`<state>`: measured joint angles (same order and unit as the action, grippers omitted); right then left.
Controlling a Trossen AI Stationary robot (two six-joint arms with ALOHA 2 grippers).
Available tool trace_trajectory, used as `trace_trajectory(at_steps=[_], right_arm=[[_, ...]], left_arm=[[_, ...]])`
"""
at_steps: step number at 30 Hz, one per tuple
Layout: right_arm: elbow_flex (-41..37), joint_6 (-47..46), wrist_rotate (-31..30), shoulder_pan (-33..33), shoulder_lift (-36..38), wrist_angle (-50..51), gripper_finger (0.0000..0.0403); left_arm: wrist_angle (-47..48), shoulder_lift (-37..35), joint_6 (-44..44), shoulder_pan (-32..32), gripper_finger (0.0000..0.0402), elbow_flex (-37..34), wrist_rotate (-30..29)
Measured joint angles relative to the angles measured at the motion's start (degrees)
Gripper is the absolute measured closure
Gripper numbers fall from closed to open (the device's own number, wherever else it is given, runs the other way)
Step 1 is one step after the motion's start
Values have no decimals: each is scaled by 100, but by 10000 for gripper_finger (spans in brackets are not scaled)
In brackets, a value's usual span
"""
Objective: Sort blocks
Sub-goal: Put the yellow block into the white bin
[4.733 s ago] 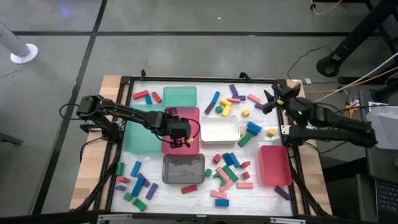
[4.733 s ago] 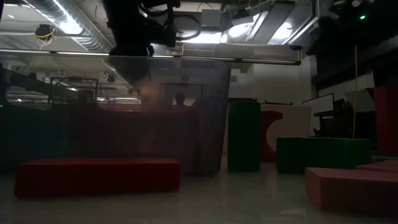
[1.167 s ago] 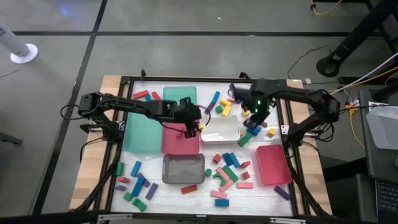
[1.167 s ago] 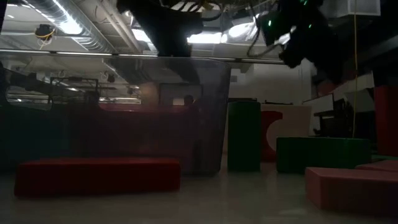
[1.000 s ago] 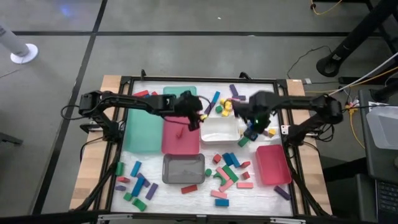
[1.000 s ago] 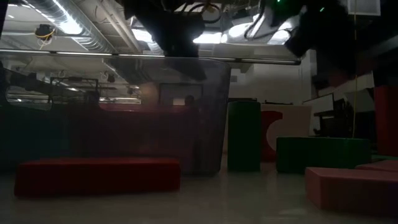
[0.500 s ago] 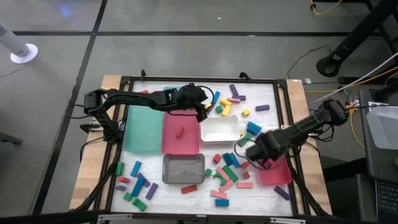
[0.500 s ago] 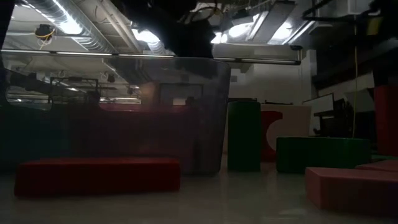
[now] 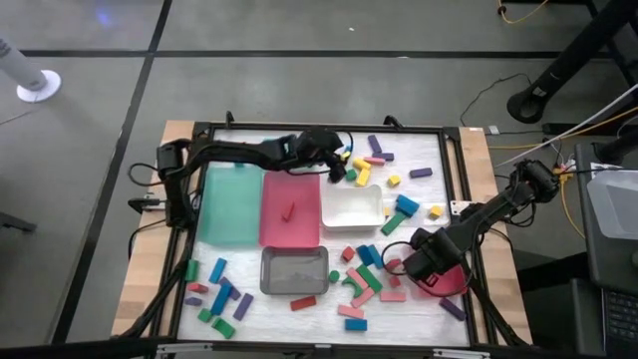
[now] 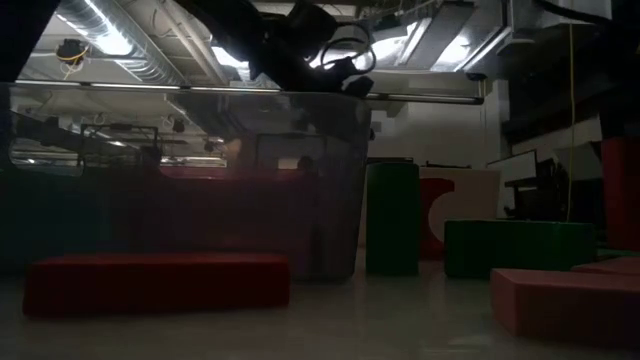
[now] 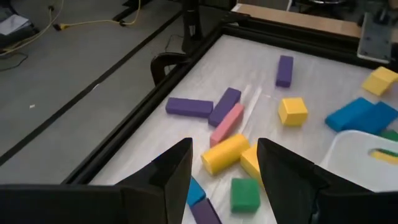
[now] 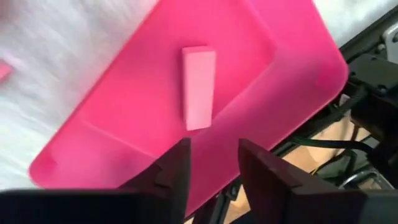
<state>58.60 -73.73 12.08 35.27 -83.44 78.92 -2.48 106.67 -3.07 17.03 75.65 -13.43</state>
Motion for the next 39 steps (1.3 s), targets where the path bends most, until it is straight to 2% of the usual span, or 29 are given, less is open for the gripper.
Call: trace_trajectory(at_steps=[7,13,22,33,39], right_arm=[[20,46,16,-2,-1,374,238],[224,187,-250,-2,7,1128,238],[248,397,-1384,-4,445,1081,238],[248,400,-2885,-59,949,1099,238],[248,730,-3215,-371,1047,1111,238]], left_arm=[[-45,351,-502,207,233,371,0],[158,988,-622,298,233,1122,0],[2014,1706,-1035,352,233,2389,7],[2303,2067,-1638,533,233,2453,86],[2334,2257,-1669,556,233,2453,153]])
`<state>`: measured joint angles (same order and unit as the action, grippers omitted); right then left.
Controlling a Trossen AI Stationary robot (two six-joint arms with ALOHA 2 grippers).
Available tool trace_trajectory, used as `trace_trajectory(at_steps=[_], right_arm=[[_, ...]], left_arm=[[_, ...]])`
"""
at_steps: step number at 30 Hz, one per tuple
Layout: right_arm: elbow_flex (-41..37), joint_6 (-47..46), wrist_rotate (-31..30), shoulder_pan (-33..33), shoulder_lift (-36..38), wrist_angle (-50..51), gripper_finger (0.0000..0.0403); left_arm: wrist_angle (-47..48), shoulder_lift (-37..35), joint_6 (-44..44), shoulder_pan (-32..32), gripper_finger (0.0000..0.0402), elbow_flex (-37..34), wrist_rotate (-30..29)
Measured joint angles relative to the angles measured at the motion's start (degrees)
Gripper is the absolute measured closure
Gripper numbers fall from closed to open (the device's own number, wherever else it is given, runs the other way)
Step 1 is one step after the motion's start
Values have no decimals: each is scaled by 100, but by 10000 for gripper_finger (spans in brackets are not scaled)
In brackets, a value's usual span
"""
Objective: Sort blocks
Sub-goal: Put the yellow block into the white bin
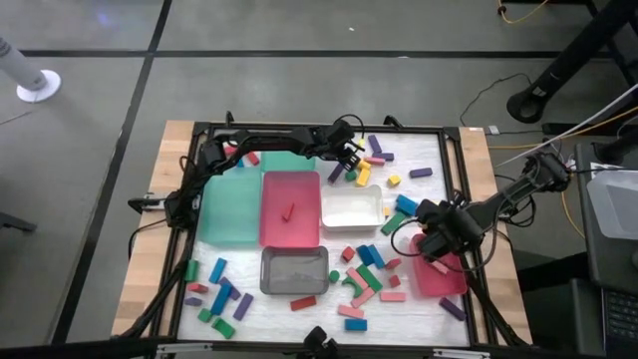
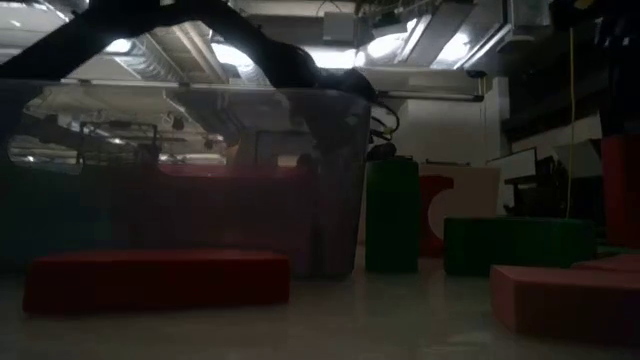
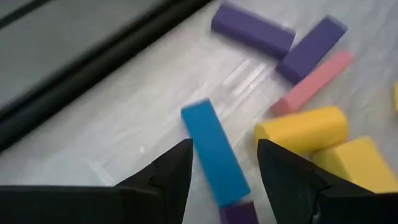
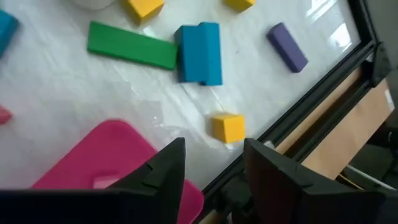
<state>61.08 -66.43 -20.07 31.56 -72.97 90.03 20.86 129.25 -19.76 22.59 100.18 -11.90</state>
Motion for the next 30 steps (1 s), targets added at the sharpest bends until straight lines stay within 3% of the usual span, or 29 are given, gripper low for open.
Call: trace_trajectory(at_steps=[20,26,30], right_arm=[[0,2042,-735,-1587,2,-95,238],[0,3418,-838,-2534,9,-815,238],[0,4733,-495,-3329,8,-1436,238]], left_arm=[[12,-5,47,-2,233,-2,126],[-33,-233,301,-9,233,1,297],[-32,-359,569,-11,233,0,302]])
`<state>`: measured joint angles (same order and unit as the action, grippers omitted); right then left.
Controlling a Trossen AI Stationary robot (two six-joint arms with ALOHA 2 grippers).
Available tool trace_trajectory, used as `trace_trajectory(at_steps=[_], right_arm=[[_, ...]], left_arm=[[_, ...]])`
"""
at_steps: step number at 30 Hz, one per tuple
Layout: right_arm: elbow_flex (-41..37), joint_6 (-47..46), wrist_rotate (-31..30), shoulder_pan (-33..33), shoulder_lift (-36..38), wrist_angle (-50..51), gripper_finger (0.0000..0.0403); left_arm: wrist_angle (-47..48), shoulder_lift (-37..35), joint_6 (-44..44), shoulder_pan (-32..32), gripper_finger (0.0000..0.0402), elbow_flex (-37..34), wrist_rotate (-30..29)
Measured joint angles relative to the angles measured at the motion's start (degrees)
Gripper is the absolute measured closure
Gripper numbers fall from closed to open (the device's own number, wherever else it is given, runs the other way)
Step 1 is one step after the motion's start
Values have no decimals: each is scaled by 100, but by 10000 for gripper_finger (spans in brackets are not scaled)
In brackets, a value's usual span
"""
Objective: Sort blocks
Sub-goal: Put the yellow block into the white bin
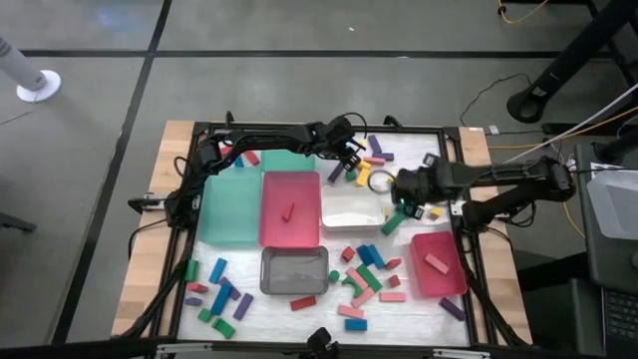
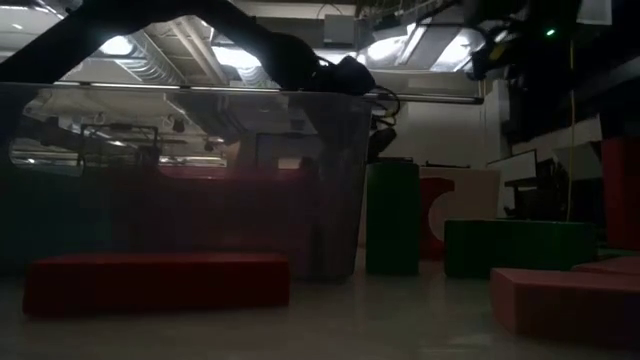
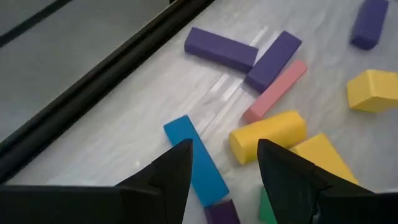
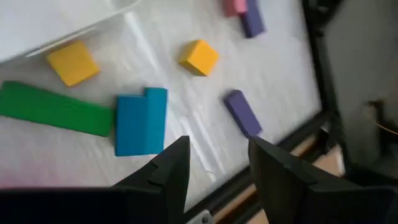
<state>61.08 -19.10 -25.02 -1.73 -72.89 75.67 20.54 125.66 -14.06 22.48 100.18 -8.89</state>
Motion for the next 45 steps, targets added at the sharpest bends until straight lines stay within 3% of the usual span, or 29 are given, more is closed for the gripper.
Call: trace_trajectory(at_steps=[3,8,13,16,19,26,45], right_arm=[[0,589,443,-677,-6,-412,238],[0,643,1062,-1902,-6,-788,238],[-74,1025,2131,-2895,-6,-1310,238],[-257,1035,2472,-3259,-23,-1673,238],[-526,1032,2464,-3448,-105,-2019,238],[-1026,917,2466,-3468,-404,-2885,238],[-1044,886,2724,-3465,-1467,-3247,238]], left_arm=[[76,-191,108,0,233,1,60],[604,-613,511,-13,233,4,109],[1649,-1205,861,-54,233,9,112],[2400,-1508,862,-109,233,9,110],[2962,-1737,859,-180,233,-3,107],[3215,-2110,848,-345,233,-420,105],[3281,-2141,785,-493,233,-1200,103]])
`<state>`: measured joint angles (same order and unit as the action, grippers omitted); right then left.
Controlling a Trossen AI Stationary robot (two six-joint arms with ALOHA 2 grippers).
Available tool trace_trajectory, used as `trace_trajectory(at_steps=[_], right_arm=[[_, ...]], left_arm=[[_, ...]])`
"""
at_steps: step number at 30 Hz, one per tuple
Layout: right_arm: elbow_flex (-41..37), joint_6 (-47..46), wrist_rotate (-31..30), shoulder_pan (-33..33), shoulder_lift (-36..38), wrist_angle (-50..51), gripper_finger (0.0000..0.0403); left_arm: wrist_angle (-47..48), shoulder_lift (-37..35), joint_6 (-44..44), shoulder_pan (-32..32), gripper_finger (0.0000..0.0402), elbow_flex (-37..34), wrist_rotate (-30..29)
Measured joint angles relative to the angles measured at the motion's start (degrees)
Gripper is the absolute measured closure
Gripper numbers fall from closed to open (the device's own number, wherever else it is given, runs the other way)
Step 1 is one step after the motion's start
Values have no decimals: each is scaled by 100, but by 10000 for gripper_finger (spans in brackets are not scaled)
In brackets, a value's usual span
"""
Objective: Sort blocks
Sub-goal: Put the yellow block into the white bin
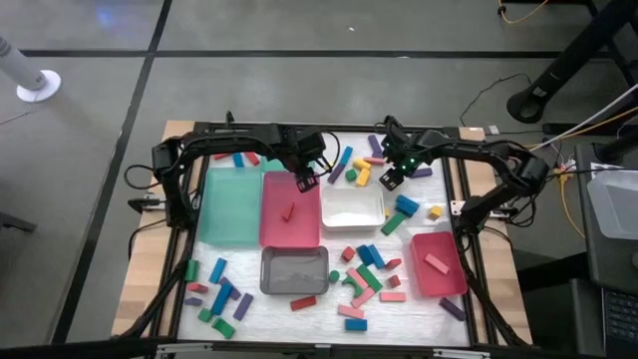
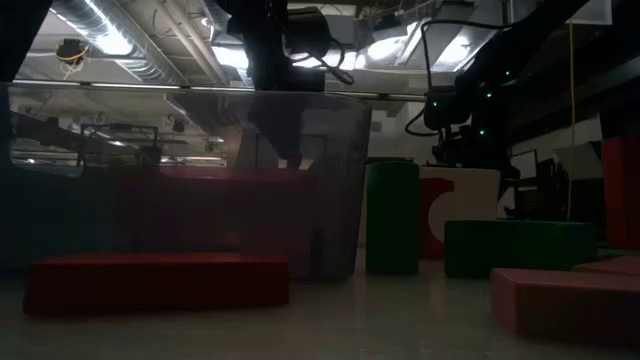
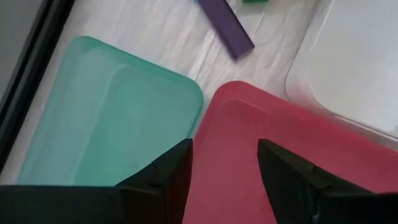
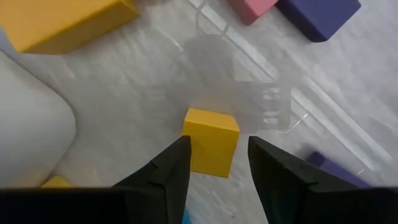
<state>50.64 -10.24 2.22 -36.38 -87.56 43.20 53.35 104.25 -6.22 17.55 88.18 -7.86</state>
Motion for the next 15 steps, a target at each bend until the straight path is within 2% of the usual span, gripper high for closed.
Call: trace_trajectory(at_steps=[15], right_arm=[[64,2,-11,2,167,38,238]], left_arm=[[-9,0,2,-1,233,2,0]])
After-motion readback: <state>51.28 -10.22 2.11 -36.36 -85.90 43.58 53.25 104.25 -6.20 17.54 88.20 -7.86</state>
